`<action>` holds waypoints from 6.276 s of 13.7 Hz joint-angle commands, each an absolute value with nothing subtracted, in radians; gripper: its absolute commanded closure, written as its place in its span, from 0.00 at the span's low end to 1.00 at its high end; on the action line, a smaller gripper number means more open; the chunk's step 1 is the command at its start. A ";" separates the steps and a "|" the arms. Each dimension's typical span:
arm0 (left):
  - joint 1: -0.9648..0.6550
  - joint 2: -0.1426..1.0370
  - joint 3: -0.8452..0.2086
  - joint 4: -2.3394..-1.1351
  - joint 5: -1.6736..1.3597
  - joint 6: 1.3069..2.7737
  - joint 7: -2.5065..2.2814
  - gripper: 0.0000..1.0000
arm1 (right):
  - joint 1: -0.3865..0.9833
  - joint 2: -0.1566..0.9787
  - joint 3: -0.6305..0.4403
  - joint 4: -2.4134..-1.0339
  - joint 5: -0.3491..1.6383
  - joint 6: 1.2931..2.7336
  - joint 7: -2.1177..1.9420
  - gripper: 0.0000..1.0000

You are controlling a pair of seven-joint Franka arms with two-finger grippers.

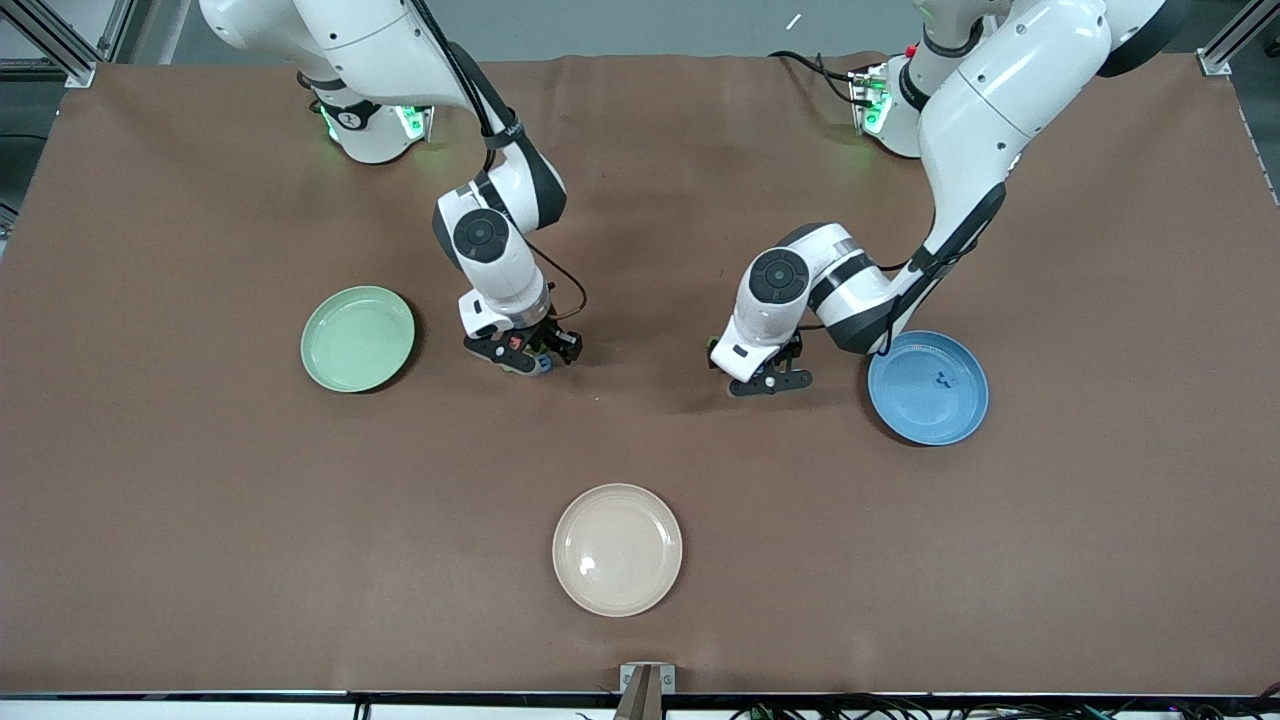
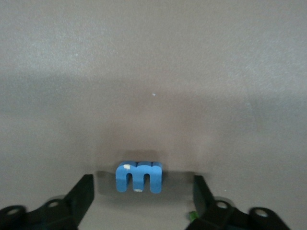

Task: Sort upper and lower case letters into plates
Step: 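Drop the m in the blue plate while the right gripper carries G, then drop the blue G in the green plate while the left gripper reaches n, then grasp the green n with the left gripper while the right gripper grasps B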

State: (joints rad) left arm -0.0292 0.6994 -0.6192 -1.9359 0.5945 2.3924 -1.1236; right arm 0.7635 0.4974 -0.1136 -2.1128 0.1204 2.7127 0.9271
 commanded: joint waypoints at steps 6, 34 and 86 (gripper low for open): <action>-0.026 0.695 -0.618 -1.945 0.633 2.419 -1.154 0.54 | 0.750 0.580 -0.121 -1.996 -0.025 2.635 0.943 0.34; 0.699 0.670 -0.919 -1.994 0.730 2.218 -0.494 0.82 | 0.548 0.220 -0.120 -2.135 -0.009 2.281 0.586 1.00; 0.253 0.729 -0.994 -2.198 0.942 2.385 -1.218 0.08 | 0.629 0.474 -0.100 -2.154 0.143 2.660 0.744 0.06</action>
